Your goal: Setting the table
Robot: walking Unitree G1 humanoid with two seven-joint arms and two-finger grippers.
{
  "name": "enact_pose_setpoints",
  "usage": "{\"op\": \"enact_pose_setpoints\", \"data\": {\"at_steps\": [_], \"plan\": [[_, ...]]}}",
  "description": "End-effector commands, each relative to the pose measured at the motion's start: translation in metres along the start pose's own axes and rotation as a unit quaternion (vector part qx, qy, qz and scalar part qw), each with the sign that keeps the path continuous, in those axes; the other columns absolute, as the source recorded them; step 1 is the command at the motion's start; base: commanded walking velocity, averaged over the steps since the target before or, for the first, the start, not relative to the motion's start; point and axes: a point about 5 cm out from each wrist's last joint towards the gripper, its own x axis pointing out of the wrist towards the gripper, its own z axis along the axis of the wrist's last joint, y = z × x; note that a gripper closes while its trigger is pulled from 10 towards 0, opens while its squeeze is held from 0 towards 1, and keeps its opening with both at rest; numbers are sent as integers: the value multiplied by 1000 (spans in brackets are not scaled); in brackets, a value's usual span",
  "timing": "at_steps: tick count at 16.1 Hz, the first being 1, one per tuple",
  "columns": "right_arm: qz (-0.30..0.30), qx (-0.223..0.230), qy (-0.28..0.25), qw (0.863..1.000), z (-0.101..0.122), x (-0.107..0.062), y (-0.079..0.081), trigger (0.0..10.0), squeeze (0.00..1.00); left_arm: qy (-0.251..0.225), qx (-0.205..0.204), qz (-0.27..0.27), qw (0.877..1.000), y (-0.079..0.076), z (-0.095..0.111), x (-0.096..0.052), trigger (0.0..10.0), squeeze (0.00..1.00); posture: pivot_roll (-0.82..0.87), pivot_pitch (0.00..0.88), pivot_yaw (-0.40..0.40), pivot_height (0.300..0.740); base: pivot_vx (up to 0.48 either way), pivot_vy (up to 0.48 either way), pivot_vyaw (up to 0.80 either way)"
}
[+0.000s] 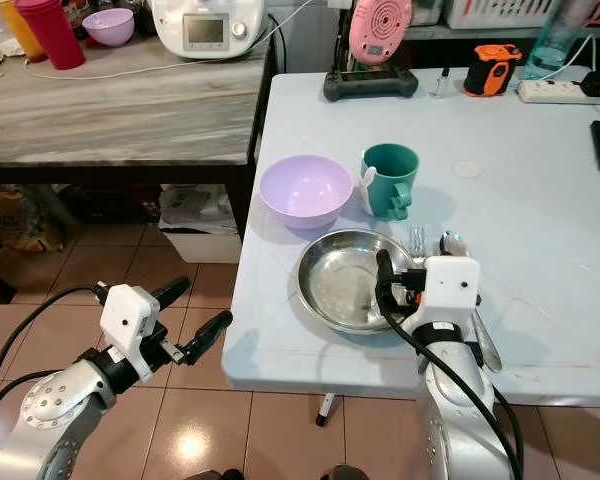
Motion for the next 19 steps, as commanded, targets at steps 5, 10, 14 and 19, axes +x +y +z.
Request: {"op": "enact_pose_setpoints", "data": {"at_steps": [5,10,14,19], "plan": [[57,40,28,997,-2,3,10,10000,0,11,7,-58,998,-6,0,-5,10000,0,-189,187,46,740,0,0,0],[60,61,35,996,1,4,9,10000,0,10,0,-68,998,-7,-1,-6,10000,0,-183,186,45,740,0,0,0],[63,79,16,995,10,0,11,10000,0,11,0,-72,997,-7,-1,-6,10000,0,-186,186,44,740,0,0,0],[69,91,10,993,12,-10,10,10000,0,3,-7,-84,996,-8,3,-4,10000,0,-194,181,48,740,0,0,0]]}}
